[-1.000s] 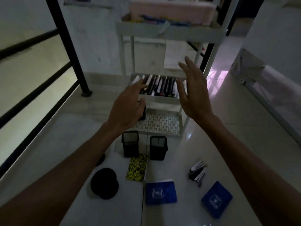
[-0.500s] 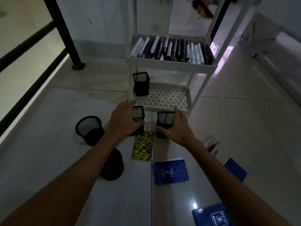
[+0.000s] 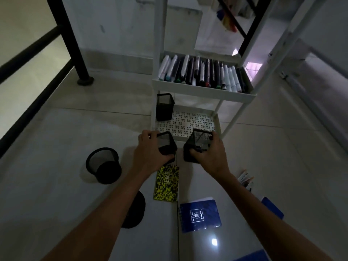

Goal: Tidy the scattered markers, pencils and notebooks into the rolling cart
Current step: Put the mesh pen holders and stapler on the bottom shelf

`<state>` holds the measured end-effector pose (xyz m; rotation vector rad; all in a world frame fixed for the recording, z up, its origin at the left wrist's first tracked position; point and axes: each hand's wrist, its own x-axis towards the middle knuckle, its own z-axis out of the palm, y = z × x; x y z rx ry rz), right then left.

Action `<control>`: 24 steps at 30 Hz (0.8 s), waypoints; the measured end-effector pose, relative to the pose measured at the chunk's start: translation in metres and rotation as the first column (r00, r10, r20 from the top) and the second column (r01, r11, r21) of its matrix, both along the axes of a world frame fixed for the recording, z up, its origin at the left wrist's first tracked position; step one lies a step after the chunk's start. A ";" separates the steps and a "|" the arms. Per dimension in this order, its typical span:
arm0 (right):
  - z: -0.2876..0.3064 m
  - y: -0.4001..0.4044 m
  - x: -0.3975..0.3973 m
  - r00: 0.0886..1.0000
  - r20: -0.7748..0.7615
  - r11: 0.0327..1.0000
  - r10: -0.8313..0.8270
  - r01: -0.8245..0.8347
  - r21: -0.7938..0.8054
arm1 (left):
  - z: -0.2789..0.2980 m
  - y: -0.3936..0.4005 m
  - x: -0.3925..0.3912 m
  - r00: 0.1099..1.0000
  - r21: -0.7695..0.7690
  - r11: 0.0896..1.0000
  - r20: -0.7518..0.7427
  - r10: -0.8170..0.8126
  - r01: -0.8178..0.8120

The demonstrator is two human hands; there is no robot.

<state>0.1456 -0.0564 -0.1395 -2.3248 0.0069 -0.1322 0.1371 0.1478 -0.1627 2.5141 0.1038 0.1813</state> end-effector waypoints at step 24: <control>-0.014 -0.021 0.135 0.995 0.076 0.998 -0.056 0.053 0.038 | -0.008 -0.057 0.136 0.999 0.172 0.985 -0.041 -0.001 0.008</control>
